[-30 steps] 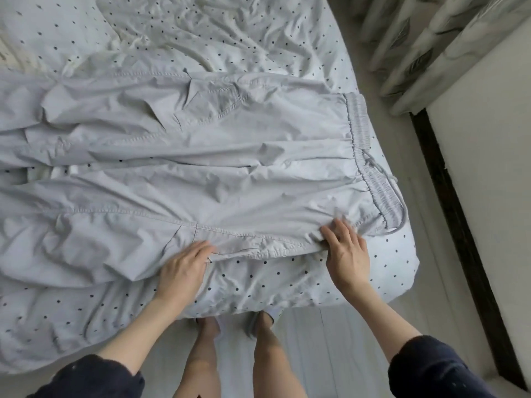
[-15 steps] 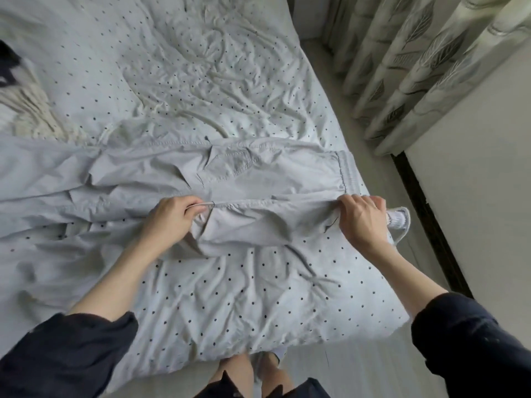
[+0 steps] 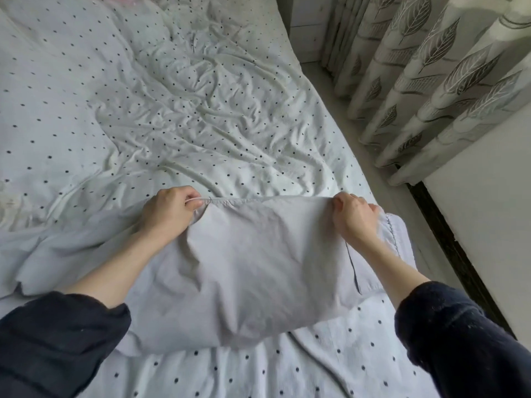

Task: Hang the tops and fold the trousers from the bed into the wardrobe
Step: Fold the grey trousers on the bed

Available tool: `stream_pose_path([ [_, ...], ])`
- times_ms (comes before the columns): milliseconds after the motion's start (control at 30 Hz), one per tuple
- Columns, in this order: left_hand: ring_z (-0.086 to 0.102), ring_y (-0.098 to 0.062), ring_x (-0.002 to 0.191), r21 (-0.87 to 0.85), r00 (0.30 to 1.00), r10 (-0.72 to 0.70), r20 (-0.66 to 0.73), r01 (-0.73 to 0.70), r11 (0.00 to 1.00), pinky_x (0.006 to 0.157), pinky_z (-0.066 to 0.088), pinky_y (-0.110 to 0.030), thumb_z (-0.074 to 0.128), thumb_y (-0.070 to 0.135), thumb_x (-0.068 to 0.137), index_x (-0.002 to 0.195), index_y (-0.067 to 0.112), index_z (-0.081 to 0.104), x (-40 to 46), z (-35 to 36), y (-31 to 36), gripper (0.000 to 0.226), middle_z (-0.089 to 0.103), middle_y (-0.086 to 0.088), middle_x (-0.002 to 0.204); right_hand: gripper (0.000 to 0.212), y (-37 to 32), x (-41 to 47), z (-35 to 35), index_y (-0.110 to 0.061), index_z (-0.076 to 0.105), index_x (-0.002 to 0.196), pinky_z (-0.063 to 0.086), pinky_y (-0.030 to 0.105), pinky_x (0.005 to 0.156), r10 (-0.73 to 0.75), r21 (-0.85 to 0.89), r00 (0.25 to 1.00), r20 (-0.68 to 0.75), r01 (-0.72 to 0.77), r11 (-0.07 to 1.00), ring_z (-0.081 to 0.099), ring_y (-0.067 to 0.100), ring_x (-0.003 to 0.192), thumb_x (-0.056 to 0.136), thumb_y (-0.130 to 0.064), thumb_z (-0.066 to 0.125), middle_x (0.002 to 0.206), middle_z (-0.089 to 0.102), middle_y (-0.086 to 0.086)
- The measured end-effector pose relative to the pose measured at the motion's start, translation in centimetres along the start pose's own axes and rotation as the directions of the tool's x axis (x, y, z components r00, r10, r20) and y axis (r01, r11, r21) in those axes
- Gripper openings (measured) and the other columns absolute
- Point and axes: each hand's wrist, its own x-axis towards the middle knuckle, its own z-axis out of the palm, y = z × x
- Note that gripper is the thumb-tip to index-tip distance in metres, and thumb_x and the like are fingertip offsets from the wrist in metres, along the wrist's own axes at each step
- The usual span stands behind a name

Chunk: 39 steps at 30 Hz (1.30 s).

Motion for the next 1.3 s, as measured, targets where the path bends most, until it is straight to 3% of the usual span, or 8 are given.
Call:
stream_pose_path([
  [167,0.059,-0.029,0.095,0.013,0.993,-0.081,0.082,0.080,0.997,0.079,0.048,-0.040,0.069,0.035,0.081,0.090,0.016,0.066,0.5,2.4,-1.5,0.021,0.064,-0.008,0.098,0.035,-1.5,-0.3,2.7,-0.015,0.052,0.128,0.016,0.047,0.109,0.055,0.024,0.998,0.038,-0.055,0.998,0.041,0.030,0.126,0.097,-0.027,0.039,0.133,0.051,0.011],
  [267,0.061,-0.033,0.089,0.049,0.995,0.085,-0.060,-0.082,0.995,0.078,0.048,-0.045,0.071,0.024,0.080,0.091,0.012,0.067,-0.7,1.9,-2.1,0.017,0.064,-0.011,0.093,0.050,-4.7,-3.3,2.3,-0.021,0.036,0.143,0.002,0.052,0.114,-0.128,0.110,0.992,0.000,0.127,0.986,0.019,0.024,0.143,0.097,-0.040,0.034,0.153,0.029,0.006],
  [433,0.062,-0.037,0.090,0.238,0.968,0.153,-0.198,-0.104,0.966,0.077,0.045,-0.045,0.069,0.010,0.076,0.112,0.014,0.061,-5.7,0.0,-4.6,0.037,0.065,-0.012,0.103,0.078,-8.3,-7.2,4.5,-0.035,0.012,0.149,-0.010,0.055,0.112,-0.404,0.059,0.864,0.302,0.406,0.912,-0.009,0.021,0.146,0.078,-0.061,-0.004,0.159,-0.002,-0.001],
  [633,0.060,-0.036,0.090,0.333,0.950,0.017,-0.313,0.093,0.938,0.073,0.048,-0.045,0.071,0.004,0.069,0.120,0.012,0.052,-14.0,-1.3,-8.4,0.054,0.061,-0.014,0.108,0.058,-9.7,-7.5,6.4,-0.031,0.018,0.149,-0.006,0.060,0.111,-0.309,-0.064,0.884,0.350,0.352,0.934,-0.005,0.021,0.146,0.095,-0.053,0.019,0.159,0.003,0.002],
  [833,0.056,-0.037,0.097,0.341,0.931,-0.188,-0.314,0.295,0.893,0.077,0.049,-0.046,0.077,-0.005,0.052,0.128,0.008,0.049,-18.6,-2.2,-11.3,0.081,0.052,-0.016,0.123,0.057,-15.6,-9.9,5.0,-0.022,0.042,0.139,0.004,0.061,0.111,-0.431,0.198,0.883,0.185,0.396,0.897,0.015,0.027,0.145,0.092,-0.049,0.025,0.154,0.025,0.009],
  [1000,0.056,-0.038,0.089,0.344,0.910,-0.296,-0.289,0.387,0.856,0.068,0.050,-0.045,0.084,-0.004,0.041,0.124,0.010,0.050,-22.1,-3.2,-13.5,0.091,0.054,-0.017,0.110,0.046,-23.0,-14.9,5.6,-0.021,0.057,0.124,0.030,0.070,0.095,-0.816,0.064,0.577,-0.030,0.816,0.575,0.048,0.037,0.126,0.080,-0.035,0.057,0.135,0.052,0.017],
  [1133,0.059,-0.038,0.089,0.361,0.937,-0.251,-0.242,0.327,0.873,0.069,0.052,-0.045,0.087,-0.001,0.038,0.123,0.012,0.049,-24.9,-4.8,-16.0,0.094,0.055,-0.018,0.108,0.066,-27.6,-18.4,6.5,-0.024,0.063,0.121,0.030,0.069,0.095,-0.916,-0.066,0.399,0.041,0.916,0.396,0.051,0.032,0.125,0.059,-0.031,0.084,0.132,0.056,0.013],
  [1300,0.059,-0.034,0.072,0.387,0.944,-0.170,-0.282,0.274,0.881,0.060,0.049,-0.040,0.086,0.001,0.038,0.119,0.010,0.054,-24.2,-9.4,-20.5,0.088,0.055,-0.015,0.096,0.054,-33.0,-21.9,7.5,-0.019,0.067,0.110,0.034,0.066,0.095,-0.944,-0.106,0.327,0.049,0.941,0.321,0.060,0.027,0.113,0.060,-0.033,0.082,0.120,0.064,0.009],
])
